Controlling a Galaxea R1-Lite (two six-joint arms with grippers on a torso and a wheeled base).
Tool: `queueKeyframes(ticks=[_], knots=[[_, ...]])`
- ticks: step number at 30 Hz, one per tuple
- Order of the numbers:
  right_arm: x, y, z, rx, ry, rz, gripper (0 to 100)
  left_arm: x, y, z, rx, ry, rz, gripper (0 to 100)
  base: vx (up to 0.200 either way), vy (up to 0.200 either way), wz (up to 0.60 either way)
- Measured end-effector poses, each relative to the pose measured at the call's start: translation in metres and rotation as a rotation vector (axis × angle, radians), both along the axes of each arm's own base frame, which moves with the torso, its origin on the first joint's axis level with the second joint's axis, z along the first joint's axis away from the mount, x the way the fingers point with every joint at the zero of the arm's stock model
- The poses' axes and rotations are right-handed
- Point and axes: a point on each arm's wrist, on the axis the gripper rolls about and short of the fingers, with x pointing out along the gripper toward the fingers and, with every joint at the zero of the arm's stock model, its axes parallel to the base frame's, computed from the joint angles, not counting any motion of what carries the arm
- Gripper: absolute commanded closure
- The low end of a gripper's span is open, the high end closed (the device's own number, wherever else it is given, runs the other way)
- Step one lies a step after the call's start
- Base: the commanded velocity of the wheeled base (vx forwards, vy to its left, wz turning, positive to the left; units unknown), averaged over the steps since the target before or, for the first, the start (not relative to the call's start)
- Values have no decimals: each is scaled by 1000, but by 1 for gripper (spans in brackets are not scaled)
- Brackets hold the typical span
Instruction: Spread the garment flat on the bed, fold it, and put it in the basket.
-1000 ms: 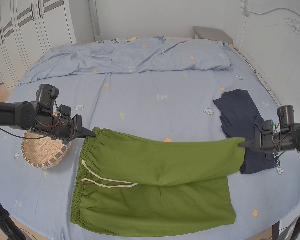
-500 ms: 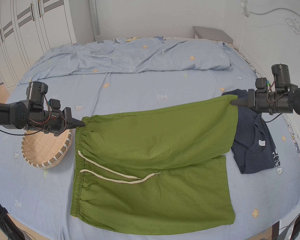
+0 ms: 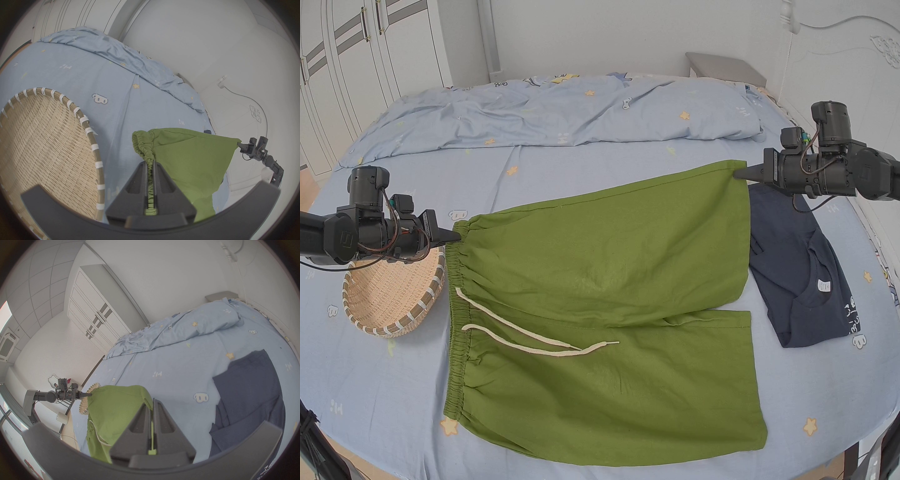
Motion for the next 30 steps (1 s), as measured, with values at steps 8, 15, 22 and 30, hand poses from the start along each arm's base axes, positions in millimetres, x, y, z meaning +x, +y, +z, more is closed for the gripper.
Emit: queueKeyframes(ticks=[8, 15, 22, 30], knots=[[32, 10, -7, -15, -30, -31, 100, 11, 4, -10, 4, -31, 11, 100, 0, 0, 0], [54, 15, -25, -27, -17, -49, 100, 25, 9, -18, 11, -86, 23, 100, 0, 0, 0], [71, 15, -37, -31, -15, -61, 100, 34, 10, -28, 17, -88, 45, 100, 0, 0, 0], [87, 15, -70, -52, 62, -76, 100, 40, 12, -32, -2, -80, 59, 100, 0, 0, 0]])
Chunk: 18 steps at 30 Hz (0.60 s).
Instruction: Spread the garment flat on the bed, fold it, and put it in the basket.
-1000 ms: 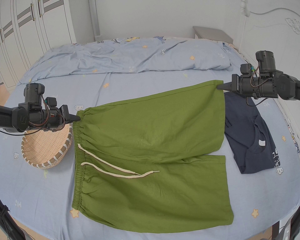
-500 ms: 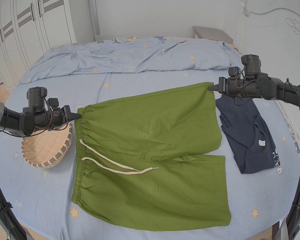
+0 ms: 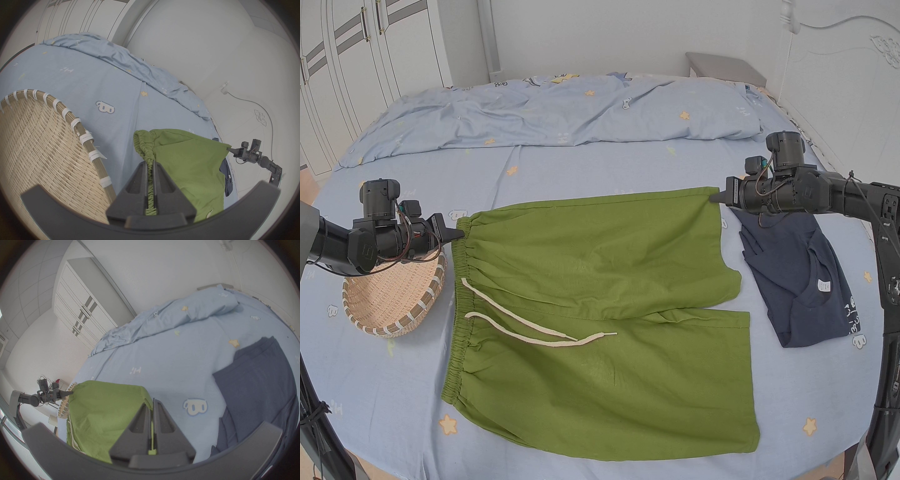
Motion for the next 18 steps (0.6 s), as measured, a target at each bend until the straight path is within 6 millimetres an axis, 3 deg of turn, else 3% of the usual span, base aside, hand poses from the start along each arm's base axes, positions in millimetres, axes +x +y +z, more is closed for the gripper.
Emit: queueKeyframes(ticks=[4, 5, 12, 18], knots=[[6, 2, -19, -15, 53, -7, 100, 2, 0, -1, -1, 0, 1, 100, 0, 0, 0], [7, 3, -25, -20, 76, -8, 0, 2, 0, -1, -1, -1, 1, 0, 0, 0, 0], [11, 4, -59, -39, 217, -9, 0, 6, 0, -3, 0, -2, -1, 0, 0, 0, 0], [11, 4, -61, -28, 226, -17, 0, 6, -2, -3, 0, 0, -5, 0, 0, 0, 0]])
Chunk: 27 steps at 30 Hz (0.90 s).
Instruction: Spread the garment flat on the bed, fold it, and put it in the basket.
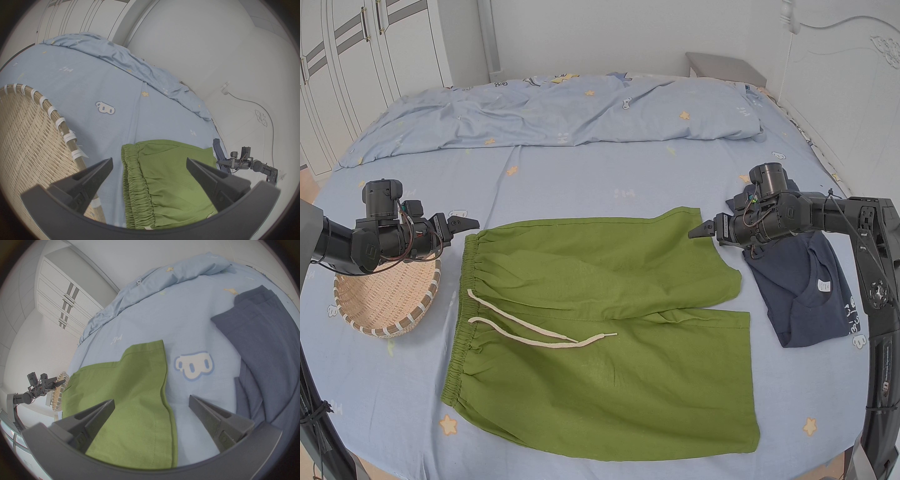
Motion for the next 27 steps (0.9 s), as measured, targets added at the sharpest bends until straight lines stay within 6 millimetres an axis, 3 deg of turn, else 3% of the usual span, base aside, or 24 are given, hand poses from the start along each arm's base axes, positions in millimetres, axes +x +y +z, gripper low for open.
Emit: queueKeyframes(ticks=[5, 9, 20, 23, 27], knots=[[-4, -5, 16, 6, -29, -10, 0, -6, -3, 7, -4, -8, -7, 0, 0, 0, 0], [-12, -10, 41, 24, -70, -24, 0, -16, -9, 18, -5, -26, -24, 0, 0, 0, 0], [-67, -24, 143, 90, -317, -26, 0, -51, -18, 29, -51, -1, -32, 0, 0, 0, 0], [-82, -26, 148, 103, -345, -19, 0, -61, -18, 27, -63, 20, -38, 0, 0, 0, 0], [-101, -27, 137, 120, -317, -19, 0, -75, -17, 20, -82, 57, -49, 0, 0, 0, 0]])
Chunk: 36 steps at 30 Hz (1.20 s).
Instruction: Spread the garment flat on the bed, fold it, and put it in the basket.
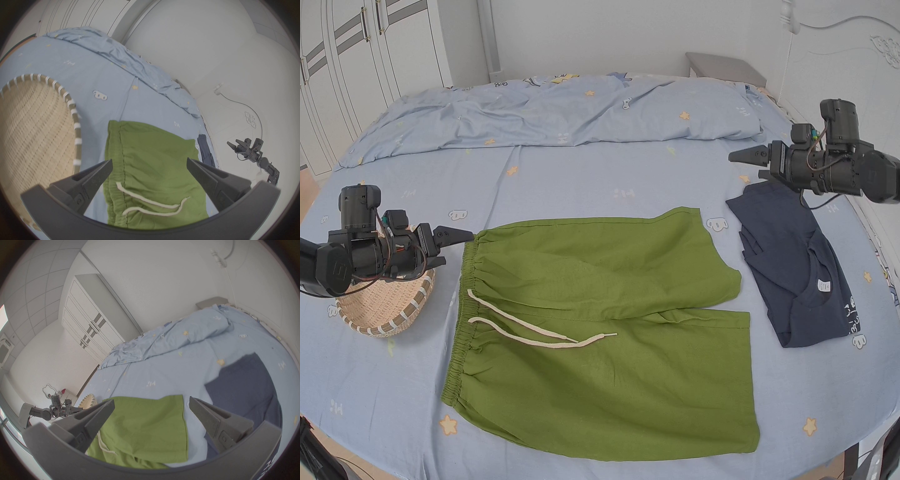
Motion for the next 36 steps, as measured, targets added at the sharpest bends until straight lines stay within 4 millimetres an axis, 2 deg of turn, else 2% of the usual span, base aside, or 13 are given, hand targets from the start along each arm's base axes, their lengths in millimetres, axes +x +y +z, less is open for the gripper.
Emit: queueKeyframes(ticks=[9, 17, 25, 30, 36], knots=[[-56, 0, -50, 39, 162, 28, 0, -44, 8, -24, -62, 115, -35, 0, 0, 0, 0], [-121, 8, -108, 47, 353, 90, 0, -91, 12, -57, -78, 224, -84, 0, 0, 0, 0], [-194, 8, -168, 41, 548, 151, 0, -147, 12, -101, -62, 341, -164, 0, 0, 0, 0], [-220, 8, -184, 49, 567, 188, 0, -175, 12, -121, -48, 387, -209, 0, 0, 0, 0], [-229, 7, -188, 52, 563, 204, 0, -176, 13, -133, -50, 426, -232, 0, 0, 0, 0]])
